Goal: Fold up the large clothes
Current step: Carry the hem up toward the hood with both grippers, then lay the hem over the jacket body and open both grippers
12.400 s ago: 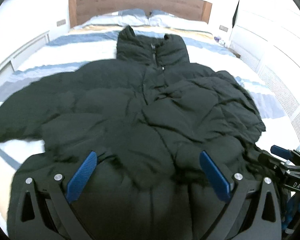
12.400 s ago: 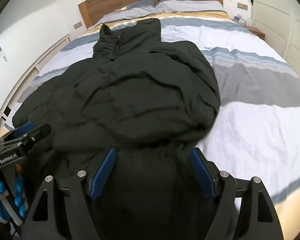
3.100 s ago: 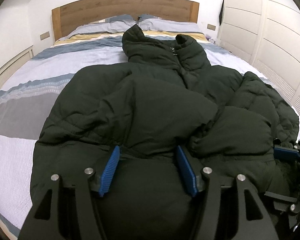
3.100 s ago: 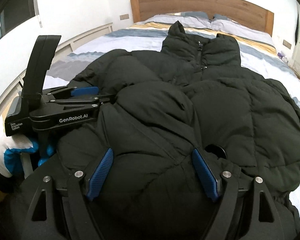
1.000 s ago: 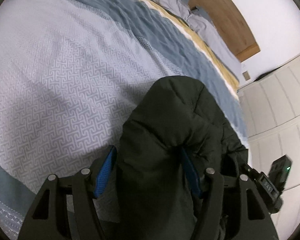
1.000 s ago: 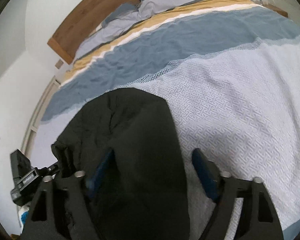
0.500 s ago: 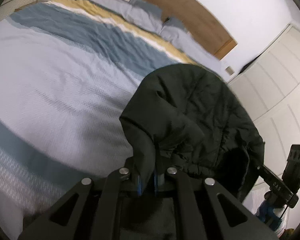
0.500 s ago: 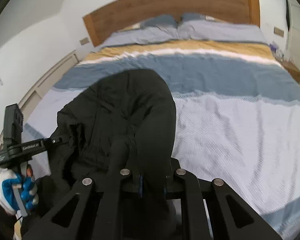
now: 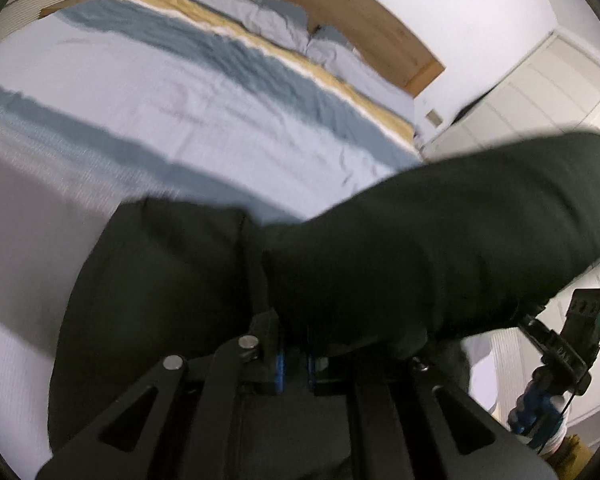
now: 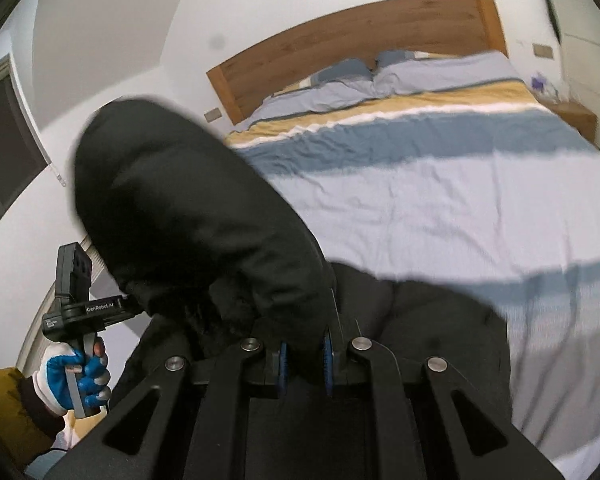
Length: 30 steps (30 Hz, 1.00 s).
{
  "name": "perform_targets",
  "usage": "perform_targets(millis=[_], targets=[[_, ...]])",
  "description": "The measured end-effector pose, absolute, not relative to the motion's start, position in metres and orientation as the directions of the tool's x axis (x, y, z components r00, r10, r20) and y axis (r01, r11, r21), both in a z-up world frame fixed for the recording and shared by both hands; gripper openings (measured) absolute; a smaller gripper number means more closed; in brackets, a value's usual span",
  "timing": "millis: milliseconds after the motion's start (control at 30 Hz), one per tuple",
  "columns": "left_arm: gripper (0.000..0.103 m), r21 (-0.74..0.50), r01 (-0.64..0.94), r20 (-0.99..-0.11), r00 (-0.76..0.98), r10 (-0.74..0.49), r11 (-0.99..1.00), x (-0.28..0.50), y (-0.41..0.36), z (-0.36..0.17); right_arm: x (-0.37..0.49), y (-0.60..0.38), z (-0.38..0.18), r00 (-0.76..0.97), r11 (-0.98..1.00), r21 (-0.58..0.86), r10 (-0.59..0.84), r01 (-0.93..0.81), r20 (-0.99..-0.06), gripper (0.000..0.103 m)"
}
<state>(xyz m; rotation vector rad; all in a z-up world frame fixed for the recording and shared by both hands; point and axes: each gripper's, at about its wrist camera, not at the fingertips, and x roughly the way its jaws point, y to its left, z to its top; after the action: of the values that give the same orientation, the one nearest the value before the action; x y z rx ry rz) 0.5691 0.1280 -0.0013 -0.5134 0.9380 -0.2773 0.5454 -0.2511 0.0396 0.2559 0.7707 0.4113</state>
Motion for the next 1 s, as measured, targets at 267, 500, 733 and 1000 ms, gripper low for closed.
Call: perform_targets(millis=[267, 500, 733, 1000], targets=[[0.007, -0.443, -0.012, -0.776, 0.505, -0.377, 0.896, 0.511, 0.139, -0.022, 0.493, -0.269, -0.016, 0.586, 0.920, 0.356, 0.380, -0.163, -0.715, 0.022], [0.008, -0.394, -0.014, -0.793, 0.510, -0.332, 0.919, 0.458, 0.154, 0.015, 0.442, -0.294, -0.010, 0.566, 0.945, 0.312, 0.311, -0.098, -0.764, 0.032], [0.036, -0.327, 0.066, -0.784, 0.538, -0.310, 0.943, 0.458, 0.132, 0.074, 0.434, -0.302, 0.039, 0.591, 0.955, 0.277, 0.282, -0.101, -0.756, 0.047], [0.050, -0.320, 0.175, -0.730, 0.581, -0.360, 0.931, 0.523, 0.076, 0.113, 0.496, -0.239, 0.102, 0.624, 0.929, 0.260, 0.369, -0.263, -0.689, 0.068]])
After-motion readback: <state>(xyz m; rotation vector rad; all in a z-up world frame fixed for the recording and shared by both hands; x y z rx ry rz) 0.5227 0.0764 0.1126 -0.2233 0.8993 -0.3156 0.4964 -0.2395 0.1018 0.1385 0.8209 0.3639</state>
